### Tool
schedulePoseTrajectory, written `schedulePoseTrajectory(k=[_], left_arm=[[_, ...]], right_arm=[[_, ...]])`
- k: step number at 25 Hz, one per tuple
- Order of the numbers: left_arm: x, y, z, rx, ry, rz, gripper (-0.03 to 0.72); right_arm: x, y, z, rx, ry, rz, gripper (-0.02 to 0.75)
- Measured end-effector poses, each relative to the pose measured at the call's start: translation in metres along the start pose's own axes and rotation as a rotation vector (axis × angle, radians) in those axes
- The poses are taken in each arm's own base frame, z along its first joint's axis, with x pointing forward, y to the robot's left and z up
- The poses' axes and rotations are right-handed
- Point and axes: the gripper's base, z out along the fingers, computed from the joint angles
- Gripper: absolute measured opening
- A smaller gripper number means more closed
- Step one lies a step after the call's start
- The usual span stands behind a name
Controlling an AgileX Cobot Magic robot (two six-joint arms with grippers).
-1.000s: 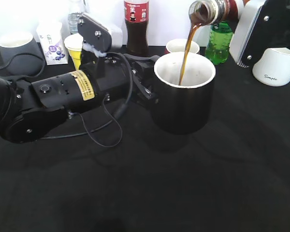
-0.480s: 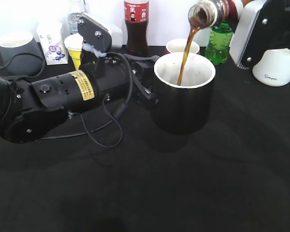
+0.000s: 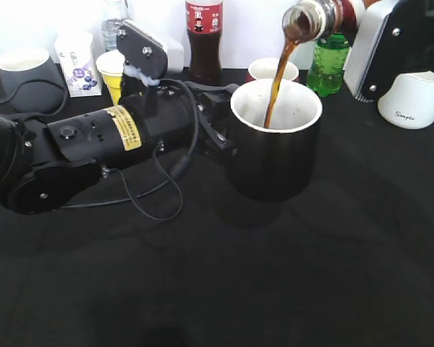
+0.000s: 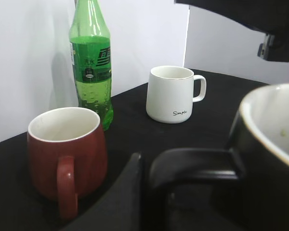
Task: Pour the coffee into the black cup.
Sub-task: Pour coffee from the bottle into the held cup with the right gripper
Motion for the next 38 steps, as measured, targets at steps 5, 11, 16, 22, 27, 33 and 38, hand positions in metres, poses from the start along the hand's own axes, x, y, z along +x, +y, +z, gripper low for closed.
schedulePoseTrajectory(k=[5,11,16,22,27,33,38], left_arm=[[0.0000,0.0000,0.0000,0.000,0.000,0.000,0.036],[0.0000,0.0000,0.0000,0.000,0.000,0.000,0.036],[0.0001,0.0000,0.0000,0.000,0.001,0.000,0.036],[0.0003,0.0001,0.0000,-0.001,0.003,0.000,0.036],[0.0007,0.0002,0.0000,-0.002,0.007,0.000,0.036],[0.0007,0.0002,0.0000,-0.002,0.007,0.001,0.036],[-0.0035,-0.0004,-0.0001,0.004,-0.038,-0.004,0.036]], right_arm=[[0.0014,-0.0007,0.0000,0.008,0.015,0.015,0.529],[0.0021,-0.0010,0.0000,0.011,0.023,-0.014,0.529],[0.0027,-0.0013,0.0000,0.014,0.030,-0.025,0.529],[0.0028,-0.0013,-0.0001,0.014,0.031,-0.050,0.529],[0.0029,-0.0014,-0.0001,0.014,0.033,-0.089,0.529],[0.0044,0.0013,0.0000,-0.017,0.048,-0.021,0.529],[0.0058,0.0066,0.0003,-0.057,0.068,0.244,0.529]])
